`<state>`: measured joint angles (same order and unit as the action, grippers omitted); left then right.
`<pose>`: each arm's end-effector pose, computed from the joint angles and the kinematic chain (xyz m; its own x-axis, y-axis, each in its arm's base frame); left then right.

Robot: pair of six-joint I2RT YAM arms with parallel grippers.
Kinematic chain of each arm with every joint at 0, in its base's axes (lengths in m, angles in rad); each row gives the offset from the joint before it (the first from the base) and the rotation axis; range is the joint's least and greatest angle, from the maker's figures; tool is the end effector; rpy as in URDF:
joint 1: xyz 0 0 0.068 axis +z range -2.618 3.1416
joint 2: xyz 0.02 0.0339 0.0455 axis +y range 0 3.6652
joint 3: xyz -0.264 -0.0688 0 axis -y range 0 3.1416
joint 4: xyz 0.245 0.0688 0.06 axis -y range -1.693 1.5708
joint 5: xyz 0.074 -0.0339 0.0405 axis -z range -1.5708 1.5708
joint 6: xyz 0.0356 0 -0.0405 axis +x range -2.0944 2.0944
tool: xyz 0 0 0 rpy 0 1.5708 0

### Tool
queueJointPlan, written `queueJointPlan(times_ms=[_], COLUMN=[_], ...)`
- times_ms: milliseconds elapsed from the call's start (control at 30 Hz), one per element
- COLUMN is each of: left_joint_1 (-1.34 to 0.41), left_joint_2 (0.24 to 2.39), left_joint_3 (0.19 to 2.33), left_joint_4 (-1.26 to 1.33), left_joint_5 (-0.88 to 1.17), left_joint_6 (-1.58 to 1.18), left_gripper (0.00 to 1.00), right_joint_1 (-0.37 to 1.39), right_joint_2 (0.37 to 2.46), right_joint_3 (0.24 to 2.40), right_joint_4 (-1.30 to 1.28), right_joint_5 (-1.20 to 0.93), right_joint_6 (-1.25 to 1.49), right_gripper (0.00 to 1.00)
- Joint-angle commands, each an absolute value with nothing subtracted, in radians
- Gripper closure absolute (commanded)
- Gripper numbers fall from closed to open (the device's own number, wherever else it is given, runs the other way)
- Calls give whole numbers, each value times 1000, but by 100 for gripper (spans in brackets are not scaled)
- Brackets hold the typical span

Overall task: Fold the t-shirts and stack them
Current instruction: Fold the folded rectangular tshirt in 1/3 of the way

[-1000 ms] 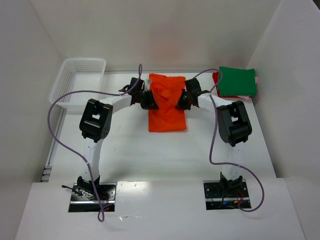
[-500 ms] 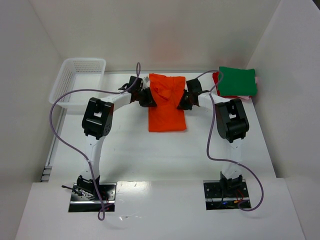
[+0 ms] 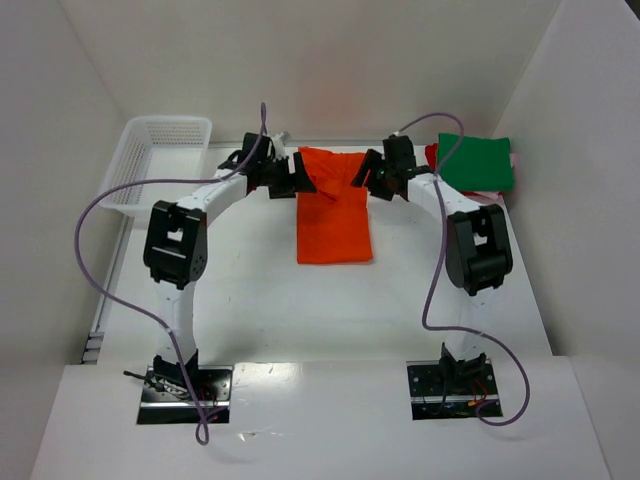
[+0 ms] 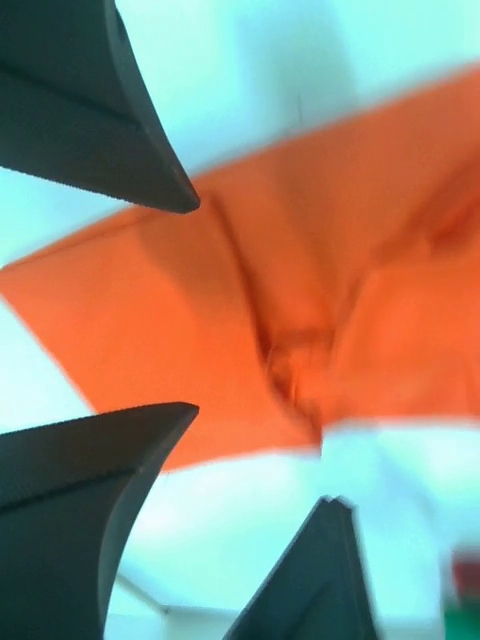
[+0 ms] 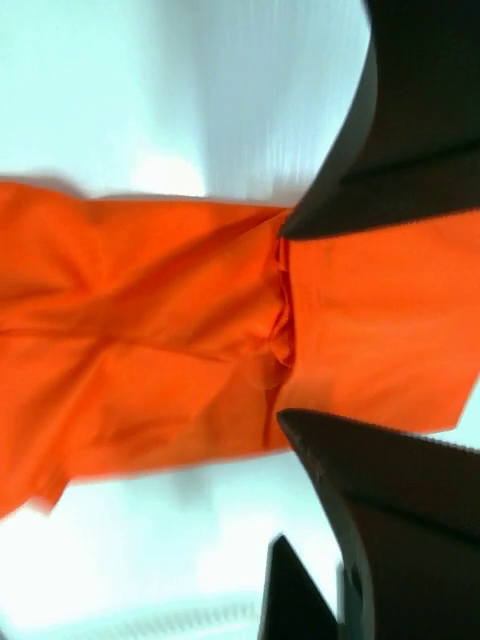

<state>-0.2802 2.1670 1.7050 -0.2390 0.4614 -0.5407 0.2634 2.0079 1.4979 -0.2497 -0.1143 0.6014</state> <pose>0.4715 -0.1522 0.2082 -0.8272 -0.2416 -0.5074 0.1736 0.7489 -0.6395 0.4374 0.1222 0.2101 -0.7398 0.3827 -0.5534 0.0971 0.8746 0.4750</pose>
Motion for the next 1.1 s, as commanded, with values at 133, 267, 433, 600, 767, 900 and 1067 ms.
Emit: queueJointPlan(times_ms=[133, 267, 433, 600, 767, 900, 1067], left_joint_1=[-279, -301, -357, -376, -376, -376, -376], left_joint_2=[1850, 1789, 1753, 1773, 1819, 1862, 1885], left_joint_3=[1471, 1297, 1140, 1065, 1065, 1083, 1094], left_joint_4=[-236, -213, -166, -117, -97, -87, -87], left_joint_5=[506, 495, 463, 453, 453, 465, 465], left_joint_6=[-476, -495, -546, -569, -589, -600, -609], left_gripper=[7, 5, 5, 5, 8, 12, 13], right_joint_1=[233, 233, 233, 244, 244, 244, 244], right_joint_2=[1730, 1668, 1573, 1537, 1562, 1618, 1641], right_joint_3=[1324, 1151, 987, 899, 877, 877, 897], right_joint_4=[-236, -227, -192, -160, -133, -94, -104], right_joint_5=[-75, -164, -206, -196, -213, -244, -244], right_joint_6=[563, 603, 644, 653, 653, 653, 653], right_gripper=[0, 0, 0, 0, 9, 20, 29])
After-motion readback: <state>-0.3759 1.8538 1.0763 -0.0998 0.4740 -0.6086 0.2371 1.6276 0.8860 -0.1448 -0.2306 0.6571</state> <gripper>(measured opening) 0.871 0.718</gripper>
